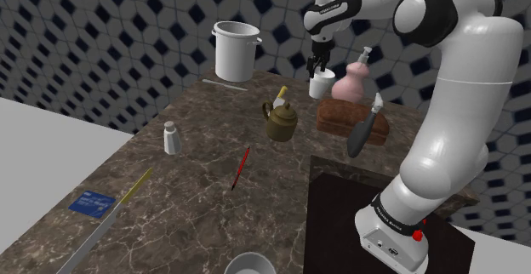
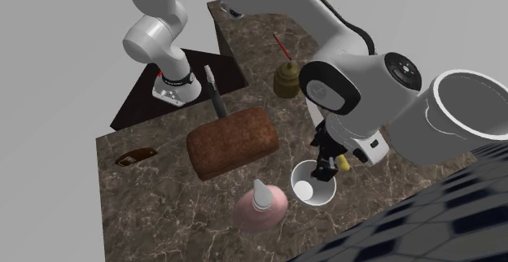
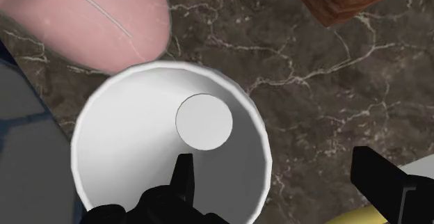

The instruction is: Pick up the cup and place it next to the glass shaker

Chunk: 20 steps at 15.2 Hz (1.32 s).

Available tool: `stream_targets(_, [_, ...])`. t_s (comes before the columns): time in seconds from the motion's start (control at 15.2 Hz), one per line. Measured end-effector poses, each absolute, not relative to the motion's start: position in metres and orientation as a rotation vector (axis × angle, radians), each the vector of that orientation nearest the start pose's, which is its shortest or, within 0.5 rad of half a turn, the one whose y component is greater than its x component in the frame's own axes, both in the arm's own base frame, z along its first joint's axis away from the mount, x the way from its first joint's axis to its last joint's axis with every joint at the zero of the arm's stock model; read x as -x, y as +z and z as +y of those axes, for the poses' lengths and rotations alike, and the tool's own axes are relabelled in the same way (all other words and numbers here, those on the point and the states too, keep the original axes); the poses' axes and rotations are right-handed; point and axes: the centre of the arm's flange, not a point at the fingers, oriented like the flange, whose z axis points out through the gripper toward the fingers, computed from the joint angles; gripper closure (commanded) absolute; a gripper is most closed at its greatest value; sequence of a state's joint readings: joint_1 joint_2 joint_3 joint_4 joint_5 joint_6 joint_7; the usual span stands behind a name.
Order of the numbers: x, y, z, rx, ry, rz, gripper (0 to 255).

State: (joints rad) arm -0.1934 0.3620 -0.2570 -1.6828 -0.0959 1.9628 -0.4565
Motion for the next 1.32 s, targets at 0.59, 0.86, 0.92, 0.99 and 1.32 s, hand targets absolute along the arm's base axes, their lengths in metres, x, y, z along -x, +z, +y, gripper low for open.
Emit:
stream_targets(0.59, [-0.583, 0.359, -0.279, 3.261, 0.232, -0.097, 0])
stream_targets(0.86, [-0.584, 0.359, -0.279, 3.261, 0.232, -0.097, 255])
stream_targets(0.92, [-0.584, 0.359, -0.279, 3.261, 0.232, -0.097, 255])
stream_targets(0.99, [-0.584, 0.359, -0.279, 3.261, 0.232, -0.097, 255])
stream_targets(1.32, [-0.584, 0.360, -0.279, 3.262, 0.229, -0.097, 255])
